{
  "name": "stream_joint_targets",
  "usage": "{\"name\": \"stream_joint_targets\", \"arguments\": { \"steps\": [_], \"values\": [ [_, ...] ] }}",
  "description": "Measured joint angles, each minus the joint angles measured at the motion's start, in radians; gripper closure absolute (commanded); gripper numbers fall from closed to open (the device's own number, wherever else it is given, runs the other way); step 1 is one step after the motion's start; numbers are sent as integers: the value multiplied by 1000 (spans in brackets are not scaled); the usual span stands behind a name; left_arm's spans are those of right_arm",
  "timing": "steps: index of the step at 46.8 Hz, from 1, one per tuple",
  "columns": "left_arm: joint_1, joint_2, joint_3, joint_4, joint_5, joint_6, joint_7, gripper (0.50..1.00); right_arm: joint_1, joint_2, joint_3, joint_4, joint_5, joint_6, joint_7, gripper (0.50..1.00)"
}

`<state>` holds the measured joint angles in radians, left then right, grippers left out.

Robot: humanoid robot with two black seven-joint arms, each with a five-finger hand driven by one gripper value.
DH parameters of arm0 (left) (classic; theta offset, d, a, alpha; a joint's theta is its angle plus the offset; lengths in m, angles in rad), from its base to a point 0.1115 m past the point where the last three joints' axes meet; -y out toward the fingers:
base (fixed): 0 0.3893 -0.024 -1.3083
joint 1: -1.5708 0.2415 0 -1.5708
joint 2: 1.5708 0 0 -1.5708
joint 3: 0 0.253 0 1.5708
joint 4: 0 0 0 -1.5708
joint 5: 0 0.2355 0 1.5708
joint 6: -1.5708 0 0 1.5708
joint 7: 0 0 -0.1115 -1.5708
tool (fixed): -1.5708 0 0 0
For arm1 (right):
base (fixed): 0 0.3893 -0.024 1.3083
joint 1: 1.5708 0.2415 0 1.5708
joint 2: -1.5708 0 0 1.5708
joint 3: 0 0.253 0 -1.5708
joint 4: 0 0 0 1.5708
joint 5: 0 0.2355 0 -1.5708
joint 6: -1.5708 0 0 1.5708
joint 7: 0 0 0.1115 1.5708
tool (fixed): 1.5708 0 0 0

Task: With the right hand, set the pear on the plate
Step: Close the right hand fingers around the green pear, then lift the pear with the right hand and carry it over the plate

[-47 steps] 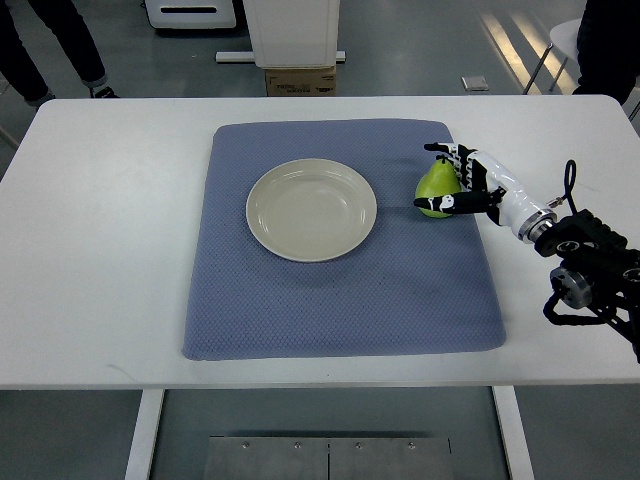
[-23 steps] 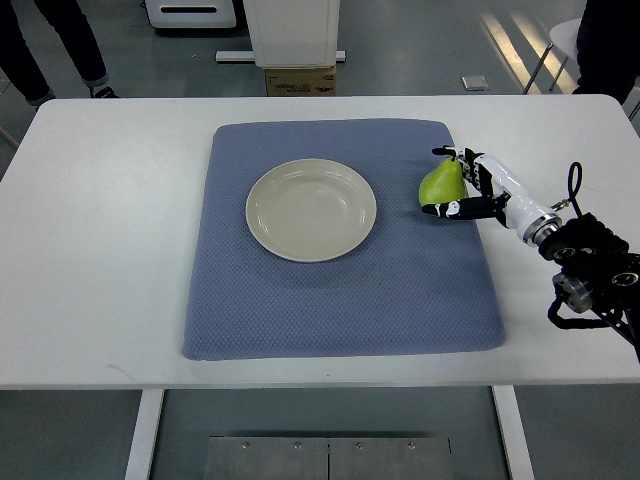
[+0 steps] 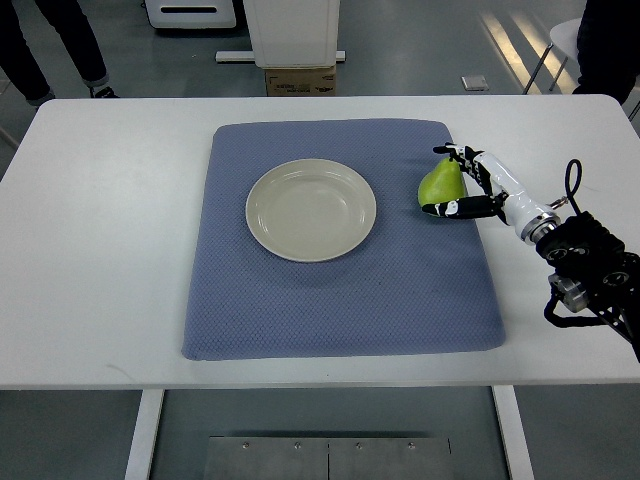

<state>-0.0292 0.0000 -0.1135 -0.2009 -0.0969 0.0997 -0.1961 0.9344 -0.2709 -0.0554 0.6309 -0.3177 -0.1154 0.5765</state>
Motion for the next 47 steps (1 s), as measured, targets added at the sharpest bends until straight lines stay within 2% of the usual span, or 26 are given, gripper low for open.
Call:
{"name": "stream_joint_targets", "arguments": {
  "steps": [3, 5, 14, 17, 22, 47],
  "values": [
    [0, 0, 0, 0, 0, 0, 0, 500, 2, 5, -10, -9, 0, -8, 2, 519],
    [0, 0, 0, 0, 0, 0, 0, 500, 2, 9, -13, -17, 0, -12, 8, 580],
    [0, 0, 0, 0, 0, 0, 0, 500, 15, 29, -69, -49, -2, -14, 16, 743],
    [0, 0, 0, 0, 0, 0, 0, 500, 23, 30, -97, -51, -5, -14, 24, 818],
    [0, 0, 0, 0, 0, 0, 0, 500, 29, 30, -111, -52, -6, -14, 26, 1000],
    [0, 0, 0, 0, 0, 0, 0, 500, 71, 27, -119, -56, -1, -13, 17, 1000]
  ]
}}
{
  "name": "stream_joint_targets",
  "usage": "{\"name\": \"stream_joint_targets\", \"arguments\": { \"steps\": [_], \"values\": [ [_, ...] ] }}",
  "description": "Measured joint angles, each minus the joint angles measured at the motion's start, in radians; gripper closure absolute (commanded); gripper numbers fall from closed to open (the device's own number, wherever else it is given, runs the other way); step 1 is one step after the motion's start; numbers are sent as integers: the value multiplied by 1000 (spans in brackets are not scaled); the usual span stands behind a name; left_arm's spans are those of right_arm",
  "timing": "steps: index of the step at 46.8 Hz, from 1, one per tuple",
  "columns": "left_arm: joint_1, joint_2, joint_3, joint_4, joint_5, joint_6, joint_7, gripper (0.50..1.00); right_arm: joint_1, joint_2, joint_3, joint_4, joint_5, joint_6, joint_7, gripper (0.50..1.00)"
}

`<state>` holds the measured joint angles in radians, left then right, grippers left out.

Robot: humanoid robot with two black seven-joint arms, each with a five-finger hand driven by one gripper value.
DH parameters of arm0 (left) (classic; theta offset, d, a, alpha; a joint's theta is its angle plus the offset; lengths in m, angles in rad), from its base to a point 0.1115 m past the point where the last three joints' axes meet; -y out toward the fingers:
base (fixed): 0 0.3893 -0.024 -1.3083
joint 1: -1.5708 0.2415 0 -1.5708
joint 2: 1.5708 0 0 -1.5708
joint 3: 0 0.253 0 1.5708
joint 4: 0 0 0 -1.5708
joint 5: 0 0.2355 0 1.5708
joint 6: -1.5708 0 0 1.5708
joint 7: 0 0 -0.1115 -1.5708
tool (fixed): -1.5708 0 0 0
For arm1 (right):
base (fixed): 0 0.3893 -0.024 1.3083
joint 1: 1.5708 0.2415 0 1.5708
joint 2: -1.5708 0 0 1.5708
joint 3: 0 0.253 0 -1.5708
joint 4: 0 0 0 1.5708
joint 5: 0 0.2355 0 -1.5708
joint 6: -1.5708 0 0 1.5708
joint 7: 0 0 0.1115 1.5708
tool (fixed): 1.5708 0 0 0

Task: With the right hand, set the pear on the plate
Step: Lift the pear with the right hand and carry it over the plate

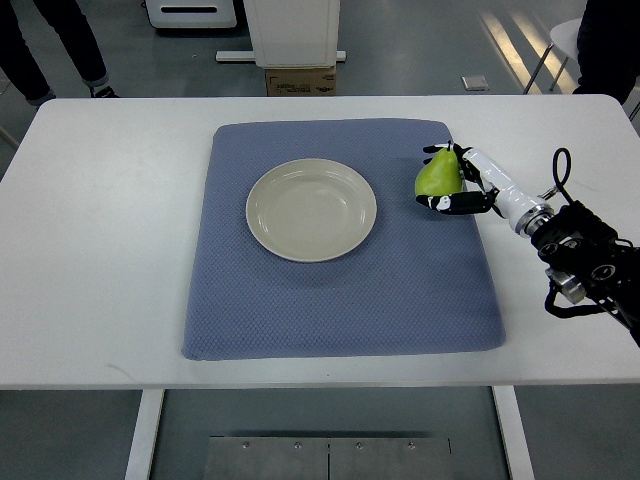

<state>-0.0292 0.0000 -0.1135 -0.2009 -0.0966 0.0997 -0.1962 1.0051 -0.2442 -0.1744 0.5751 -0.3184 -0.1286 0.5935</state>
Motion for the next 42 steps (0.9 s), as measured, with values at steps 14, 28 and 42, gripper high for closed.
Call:
{"name": "stream_joint_targets", "arguments": {
  "steps": [14, 28, 42],
  "values": [
    [0, 0, 0, 0, 0, 0, 0, 500, 52, -32, 25, -1, 7, 18, 4, 1000],
    [0, 0, 0, 0, 0, 0, 0, 500, 56, 4, 56, 6, 7, 18, 2, 1000],
    [0, 0, 0, 0, 0, 0, 0, 500, 106, 154, 77, 2, 7, 17, -15, 1000]
  ]
}}
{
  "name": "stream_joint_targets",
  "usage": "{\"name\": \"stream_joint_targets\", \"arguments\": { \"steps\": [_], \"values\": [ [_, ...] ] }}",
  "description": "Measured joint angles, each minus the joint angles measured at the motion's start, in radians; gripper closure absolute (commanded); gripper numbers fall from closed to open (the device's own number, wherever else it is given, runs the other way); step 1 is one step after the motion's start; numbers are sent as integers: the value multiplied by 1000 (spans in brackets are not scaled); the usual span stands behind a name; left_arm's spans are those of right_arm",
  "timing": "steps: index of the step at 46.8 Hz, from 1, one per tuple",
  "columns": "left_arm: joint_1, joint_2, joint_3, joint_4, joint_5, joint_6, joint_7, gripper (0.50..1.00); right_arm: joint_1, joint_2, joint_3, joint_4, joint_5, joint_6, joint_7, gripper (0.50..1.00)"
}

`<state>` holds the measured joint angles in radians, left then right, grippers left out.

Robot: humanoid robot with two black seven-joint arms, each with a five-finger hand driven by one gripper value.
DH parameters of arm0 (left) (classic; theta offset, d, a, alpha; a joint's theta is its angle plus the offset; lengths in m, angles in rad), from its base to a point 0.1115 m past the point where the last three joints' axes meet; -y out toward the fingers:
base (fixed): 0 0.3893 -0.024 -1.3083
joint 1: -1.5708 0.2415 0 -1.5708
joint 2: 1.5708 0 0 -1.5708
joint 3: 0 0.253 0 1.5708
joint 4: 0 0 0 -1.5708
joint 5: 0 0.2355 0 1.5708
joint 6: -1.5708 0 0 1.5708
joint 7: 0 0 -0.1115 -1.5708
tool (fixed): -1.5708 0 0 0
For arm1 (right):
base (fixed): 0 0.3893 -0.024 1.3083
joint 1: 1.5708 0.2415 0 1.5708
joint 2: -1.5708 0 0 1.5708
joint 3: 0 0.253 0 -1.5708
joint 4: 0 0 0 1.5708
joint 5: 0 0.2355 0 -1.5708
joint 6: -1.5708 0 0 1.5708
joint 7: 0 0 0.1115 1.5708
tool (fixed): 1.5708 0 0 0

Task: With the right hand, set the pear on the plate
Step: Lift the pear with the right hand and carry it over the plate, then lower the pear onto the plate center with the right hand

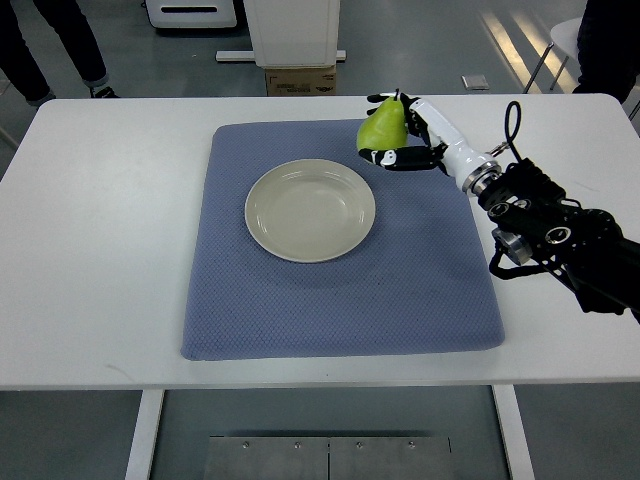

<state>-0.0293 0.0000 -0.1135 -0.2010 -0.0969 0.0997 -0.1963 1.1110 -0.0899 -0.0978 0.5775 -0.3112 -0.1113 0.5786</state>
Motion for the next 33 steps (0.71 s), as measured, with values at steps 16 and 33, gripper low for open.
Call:
{"name": "stream_joint_targets", "arguments": {
  "steps": [16, 33],
  "values": [
    [0, 0, 0, 0, 0, 0, 0, 500, 23, 90, 0, -6, -2, -7, -15, 1000],
    [0, 0, 0, 0, 0, 0, 0, 500, -24, 90, -8, -15, -5, -16, -13, 1000]
  ]
}}
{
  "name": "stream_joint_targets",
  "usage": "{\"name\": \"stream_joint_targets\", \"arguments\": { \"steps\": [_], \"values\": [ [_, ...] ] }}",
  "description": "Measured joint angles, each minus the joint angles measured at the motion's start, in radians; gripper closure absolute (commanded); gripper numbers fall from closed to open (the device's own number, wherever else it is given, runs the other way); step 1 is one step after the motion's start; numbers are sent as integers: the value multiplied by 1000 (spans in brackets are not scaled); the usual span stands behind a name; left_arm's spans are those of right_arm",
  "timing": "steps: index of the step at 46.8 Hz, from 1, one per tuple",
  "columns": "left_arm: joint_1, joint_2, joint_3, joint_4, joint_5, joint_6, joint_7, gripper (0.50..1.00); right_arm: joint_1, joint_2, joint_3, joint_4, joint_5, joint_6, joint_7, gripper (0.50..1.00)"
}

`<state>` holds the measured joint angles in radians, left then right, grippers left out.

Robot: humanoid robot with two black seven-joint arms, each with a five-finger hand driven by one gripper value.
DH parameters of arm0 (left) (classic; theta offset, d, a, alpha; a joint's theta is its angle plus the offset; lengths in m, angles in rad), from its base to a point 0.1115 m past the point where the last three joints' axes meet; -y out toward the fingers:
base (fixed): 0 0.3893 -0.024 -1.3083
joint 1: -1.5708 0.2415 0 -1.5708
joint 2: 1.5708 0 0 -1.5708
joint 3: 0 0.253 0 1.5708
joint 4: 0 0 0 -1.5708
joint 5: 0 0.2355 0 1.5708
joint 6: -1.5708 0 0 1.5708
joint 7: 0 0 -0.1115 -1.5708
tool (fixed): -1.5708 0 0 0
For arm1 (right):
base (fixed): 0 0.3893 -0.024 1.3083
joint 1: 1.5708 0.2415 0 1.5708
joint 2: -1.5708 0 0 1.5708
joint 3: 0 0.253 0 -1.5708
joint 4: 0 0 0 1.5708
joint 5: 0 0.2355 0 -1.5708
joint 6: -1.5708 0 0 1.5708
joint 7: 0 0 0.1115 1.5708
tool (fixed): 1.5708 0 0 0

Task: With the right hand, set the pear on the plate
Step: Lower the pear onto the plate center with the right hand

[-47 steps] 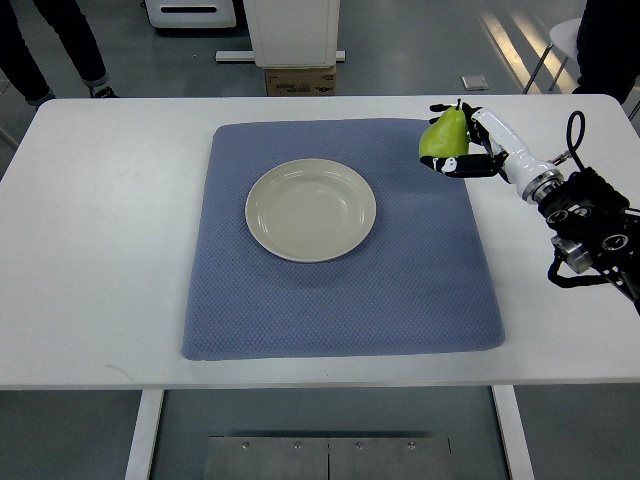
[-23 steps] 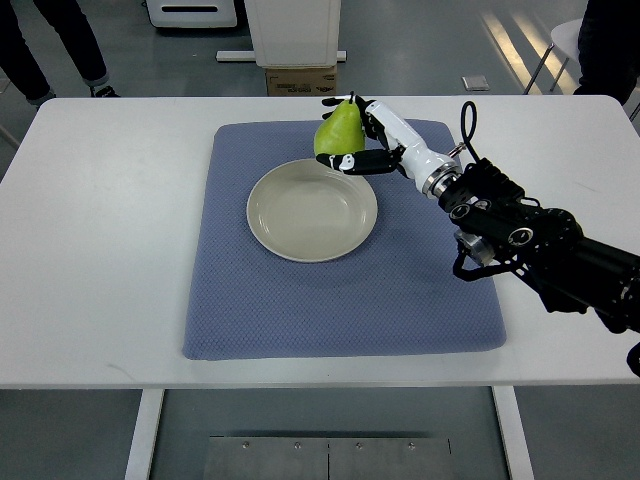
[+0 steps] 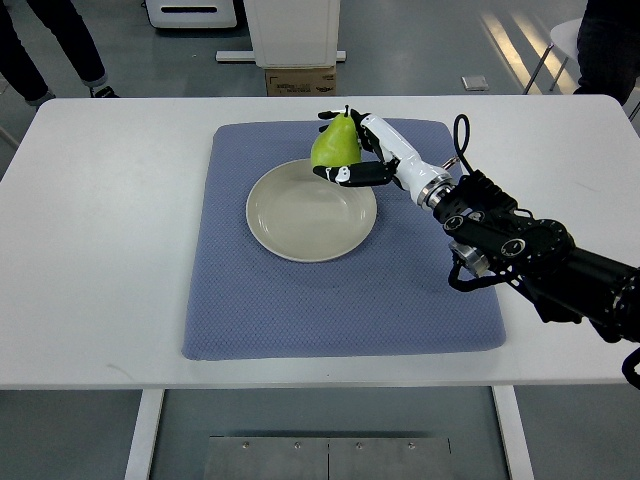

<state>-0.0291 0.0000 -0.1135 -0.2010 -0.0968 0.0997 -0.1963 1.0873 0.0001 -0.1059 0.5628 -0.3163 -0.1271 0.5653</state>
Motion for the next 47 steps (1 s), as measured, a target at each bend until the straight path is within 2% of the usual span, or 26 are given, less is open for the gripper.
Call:
{"name": "stream_joint_targets", "arguments": {
  "steps": [34, 35, 38, 40, 41, 47],
  "values": [
    [0, 0, 0, 0, 0, 0, 0, 500, -70, 0, -29, 5, -5, 0, 2, 1000],
    [0, 0, 0, 0, 0, 0, 0, 500, -72, 0, -29, 5, -5, 0, 2, 974],
    [0, 0, 0, 0, 0, 0, 0, 500, -76, 0, -29, 6, -4, 0, 3, 710],
    [0, 0, 0, 0, 0, 0, 0, 500, -76, 0, -28, 7, -3, 0, 4, 570],
    [0, 0, 0, 0, 0, 0, 0, 500, -76, 0, -27, 8, -3, 0, 5, 518],
    [0, 0, 0, 0, 0, 0, 0, 500, -76, 0, -24, 12, -1, 1, 7, 500]
  ]
}}
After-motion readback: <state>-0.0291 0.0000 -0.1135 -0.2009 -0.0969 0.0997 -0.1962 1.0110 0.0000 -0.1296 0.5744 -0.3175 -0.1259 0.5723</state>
